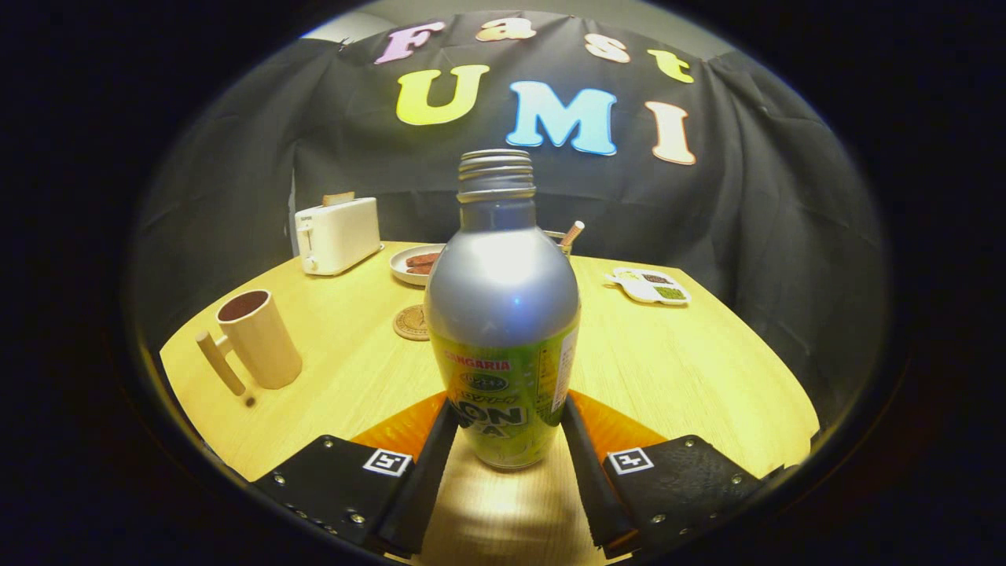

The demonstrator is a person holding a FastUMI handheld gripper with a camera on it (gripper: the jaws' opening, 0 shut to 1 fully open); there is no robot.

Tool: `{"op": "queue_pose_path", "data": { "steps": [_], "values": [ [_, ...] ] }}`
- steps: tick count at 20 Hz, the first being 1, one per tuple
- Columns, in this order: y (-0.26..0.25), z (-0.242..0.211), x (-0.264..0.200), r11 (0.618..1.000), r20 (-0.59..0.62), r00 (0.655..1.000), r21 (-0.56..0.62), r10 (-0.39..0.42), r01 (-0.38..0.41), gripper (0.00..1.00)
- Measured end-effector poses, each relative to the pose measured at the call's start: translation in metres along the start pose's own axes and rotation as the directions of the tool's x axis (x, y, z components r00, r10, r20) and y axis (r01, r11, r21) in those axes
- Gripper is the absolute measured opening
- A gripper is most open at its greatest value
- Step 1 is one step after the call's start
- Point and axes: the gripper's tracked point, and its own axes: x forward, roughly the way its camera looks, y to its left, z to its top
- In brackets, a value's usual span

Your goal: Take the bottle from table, then pour the juice into the cup, finally place the bottle on the coaster

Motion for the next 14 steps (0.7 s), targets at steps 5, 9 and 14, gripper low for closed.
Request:
{"op": "queue_pose_path", "data": {
  "steps": [5,9,14],
  "values": [
    [0.012,0.020,0.000,0.994,-0.004,1.000,-0.104,0.025,-0.025,0.76],
    [0.021,0.033,-0.003,0.984,-0.011,0.999,-0.173,0.031,-0.033,0.76],
    [0.041,0.049,-0.010,0.946,-0.011,0.999,-0.319,0.047,-0.048,0.76]
  ]
}}
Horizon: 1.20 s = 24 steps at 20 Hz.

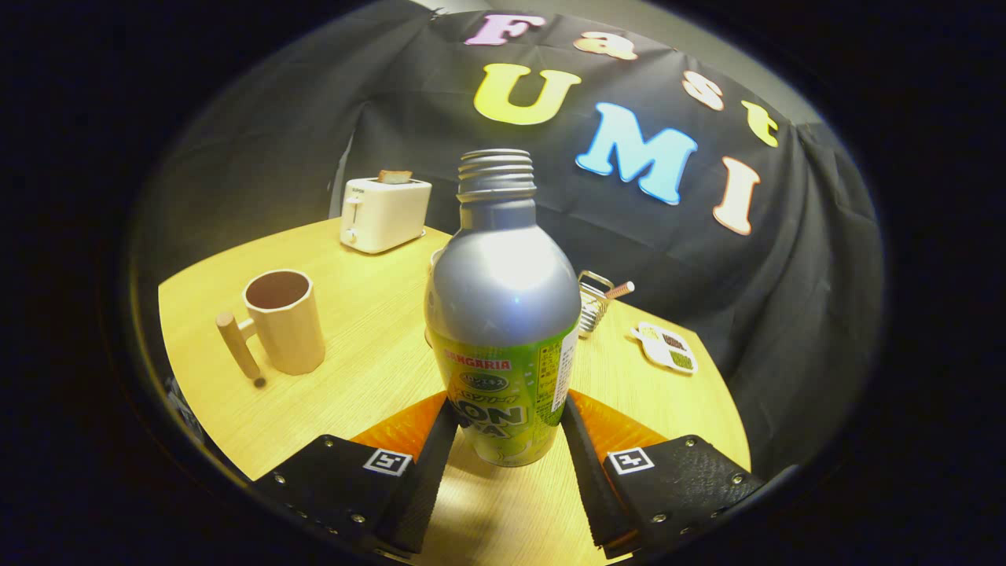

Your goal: Take the bottle from table, then pour the juice into the cup, finally place the bottle on the coaster

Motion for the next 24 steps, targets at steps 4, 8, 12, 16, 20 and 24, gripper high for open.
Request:
{"op": "queue_pose_path", "data": {
  "steps": [4,8,12,16,20,24],
  "values": [
    [0.016,0.006,-0.001,0.997,-0.006,1.000,-0.068,0.026,-0.027,0.76],
    [0.034,0.011,0.001,0.981,-0.033,0.999,-0.188,0.035,-0.040,0.76],
    [0.050,0.012,0.004,0.963,-0.045,0.997,-0.262,0.059,-0.069,0.76],
    [0.063,0.015,0.004,0.934,-0.064,0.996,-0.348,0.066,-0.084,0.76],
    [0.062,0.007,0.007,0.897,-0.117,0.992,-0.433,0.036,-0.084,0.76],
    [0.060,0.008,0.011,0.874,-0.149,0.989,-0.481,0.004,-0.076,0.76]
  ]
}}
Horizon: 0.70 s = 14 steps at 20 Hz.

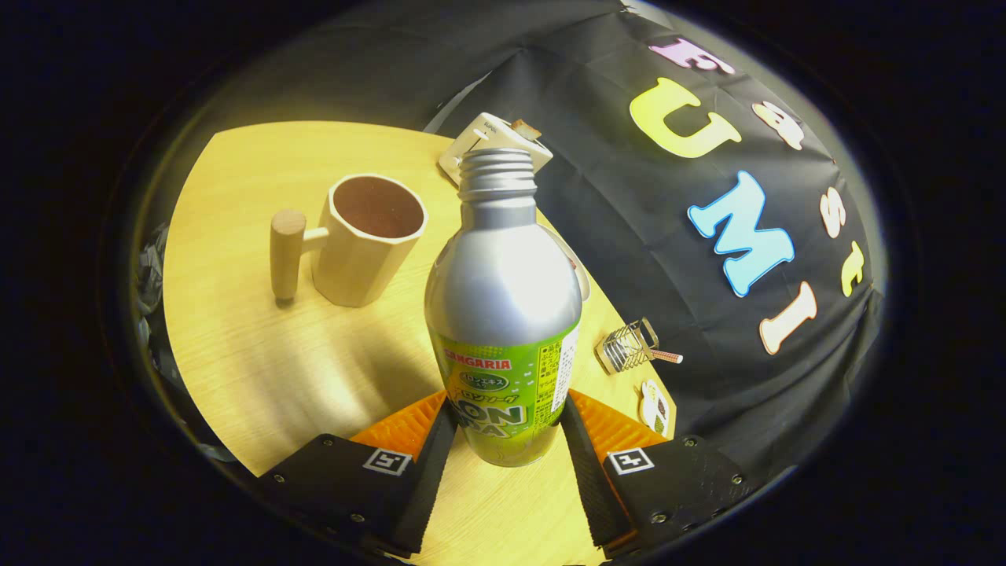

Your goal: Take the bottle from table, then pour the juice into the cup, finally place the bottle on the coaster

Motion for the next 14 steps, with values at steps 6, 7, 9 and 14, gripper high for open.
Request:
{"op": "queue_pose_path", "data": {
  "steps": [6,7,9,14],
  "values": [
    [0.000,0.005,0.011,0.994,-0.061,0.998,-0.108,-0.015,0.009,0.76],
    [0.000,0.005,0.012,0.992,-0.068,0.998,-0.127,-0.020,0.011,0.76],
    [0.002,0.007,0.015,0.987,-0.083,0.996,-0.161,-0.022,0.008,0.76],
    [0.002,0.015,0.017,0.968,-0.099,0.994,-0.251,-0.036,0.010,0.76]
  ]
}}
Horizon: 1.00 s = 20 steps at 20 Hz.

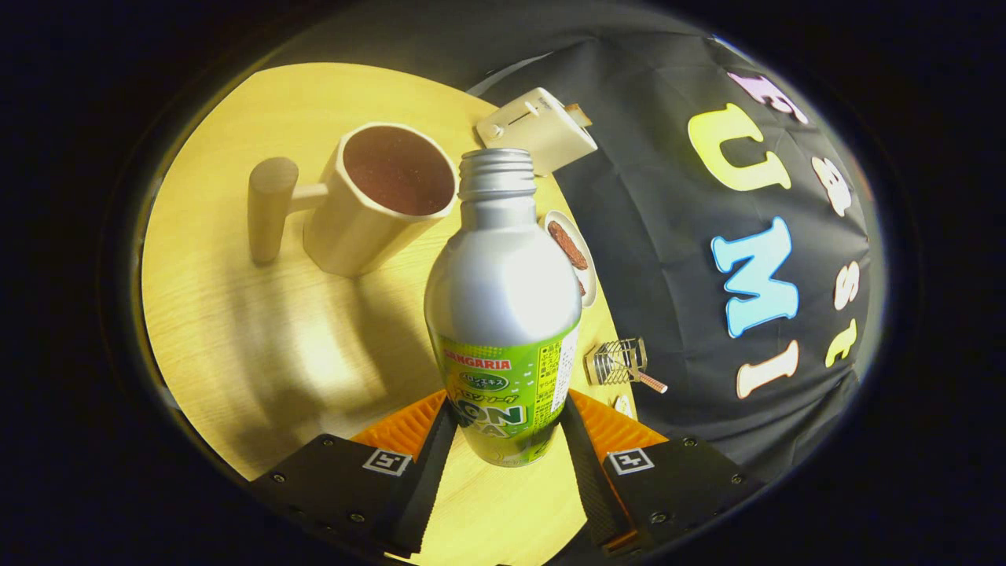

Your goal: Take the bottle from table, then pour the juice into the cup, finally place the bottle on the coaster

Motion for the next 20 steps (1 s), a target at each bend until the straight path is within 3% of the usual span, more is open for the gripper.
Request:
{"op": "queue_pose_path", "data": {
  "steps": [12,20],
  "values": [
    [-0.011,0.004,0.004,0.982,-0.068,0.998,-0.188,-0.018,0.005,0.76],
    [-0.024,0.013,0.004,0.944,-0.097,0.994,-0.330,-0.045,0.010,0.76]
  ]
}}
